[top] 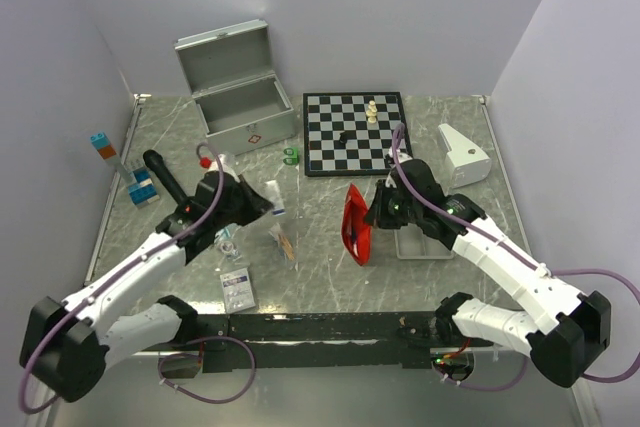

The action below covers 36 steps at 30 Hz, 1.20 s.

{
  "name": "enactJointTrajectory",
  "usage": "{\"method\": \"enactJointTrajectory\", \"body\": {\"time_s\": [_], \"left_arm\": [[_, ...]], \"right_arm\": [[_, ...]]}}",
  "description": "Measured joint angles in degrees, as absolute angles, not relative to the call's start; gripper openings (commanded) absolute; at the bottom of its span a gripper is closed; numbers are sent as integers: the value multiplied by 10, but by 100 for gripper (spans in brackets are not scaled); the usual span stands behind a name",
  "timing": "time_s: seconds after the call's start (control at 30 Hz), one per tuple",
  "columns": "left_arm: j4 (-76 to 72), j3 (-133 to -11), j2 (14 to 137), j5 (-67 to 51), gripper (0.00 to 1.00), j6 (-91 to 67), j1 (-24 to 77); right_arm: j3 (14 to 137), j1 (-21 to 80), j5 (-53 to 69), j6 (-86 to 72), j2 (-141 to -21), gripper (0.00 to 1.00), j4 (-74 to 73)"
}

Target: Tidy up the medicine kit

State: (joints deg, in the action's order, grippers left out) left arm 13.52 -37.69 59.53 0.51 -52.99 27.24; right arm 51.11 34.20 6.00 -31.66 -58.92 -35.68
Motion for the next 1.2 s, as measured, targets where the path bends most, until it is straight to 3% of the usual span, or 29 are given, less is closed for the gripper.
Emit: {"method": "enactJointTrajectory", "body": {"time_s": [0.2,0.43,1.2], "left_arm": [[35,-384,566,-16,1,-564,416],[-70,-405,629,-16,1,-564,527],[-44,-479,738,71,1,-537,576]], "right_arm": [[547,342,67,-326,-606,0,-361],[557,342,83,-355,-615,0,-360],[575,342,103,-380,-601,0,-377]]}}
